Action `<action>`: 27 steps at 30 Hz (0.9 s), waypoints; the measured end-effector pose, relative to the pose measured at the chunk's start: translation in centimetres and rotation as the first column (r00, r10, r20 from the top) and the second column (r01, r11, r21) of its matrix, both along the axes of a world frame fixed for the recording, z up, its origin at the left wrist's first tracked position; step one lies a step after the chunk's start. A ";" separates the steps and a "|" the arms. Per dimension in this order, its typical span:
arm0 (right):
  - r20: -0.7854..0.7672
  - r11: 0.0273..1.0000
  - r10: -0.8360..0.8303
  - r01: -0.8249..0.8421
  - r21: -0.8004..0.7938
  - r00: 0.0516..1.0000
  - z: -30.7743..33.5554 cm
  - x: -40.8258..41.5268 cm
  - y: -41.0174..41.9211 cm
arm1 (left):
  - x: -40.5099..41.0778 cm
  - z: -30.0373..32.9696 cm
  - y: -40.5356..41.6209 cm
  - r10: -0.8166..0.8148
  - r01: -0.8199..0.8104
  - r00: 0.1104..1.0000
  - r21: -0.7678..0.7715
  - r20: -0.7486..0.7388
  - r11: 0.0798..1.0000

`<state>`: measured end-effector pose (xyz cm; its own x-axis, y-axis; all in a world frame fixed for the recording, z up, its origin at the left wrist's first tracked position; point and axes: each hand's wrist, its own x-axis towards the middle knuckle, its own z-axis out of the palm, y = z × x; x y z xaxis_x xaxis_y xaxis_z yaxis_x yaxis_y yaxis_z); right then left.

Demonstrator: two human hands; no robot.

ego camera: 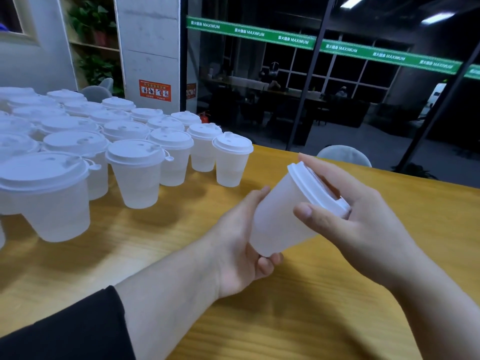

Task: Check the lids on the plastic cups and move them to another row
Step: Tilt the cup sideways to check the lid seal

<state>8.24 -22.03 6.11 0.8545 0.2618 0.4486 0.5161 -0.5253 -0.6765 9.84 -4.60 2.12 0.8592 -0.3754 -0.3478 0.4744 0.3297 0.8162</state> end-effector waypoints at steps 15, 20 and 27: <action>0.034 0.995 -0.059 0.056 0.079 0.998 -1.8 1.0 0.5 | 0.5 0.0 -0.2 0.297 -0.294 0.949 -0.044 0.110 0.955; 0.051 0.984 -0.134 0.127 0.127 0.990 -2.1 0.1 1.3 | 0.4 -0.1 0.7 0.405 -0.400 0.887 -0.068 0.222 0.914; -0.078 0.962 -0.151 0.165 0.218 0.985 0.1 -4.3 2.6 | -2.0 4.3 2.1 0.446 -0.605 0.693 0.121 0.566 0.787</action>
<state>3.95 -19.41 6.24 0.9040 0.0209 0.4270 0.3938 -0.4296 -0.8127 7.82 -2.54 6.41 0.9590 0.2359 0.1574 -0.1901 0.1229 0.9740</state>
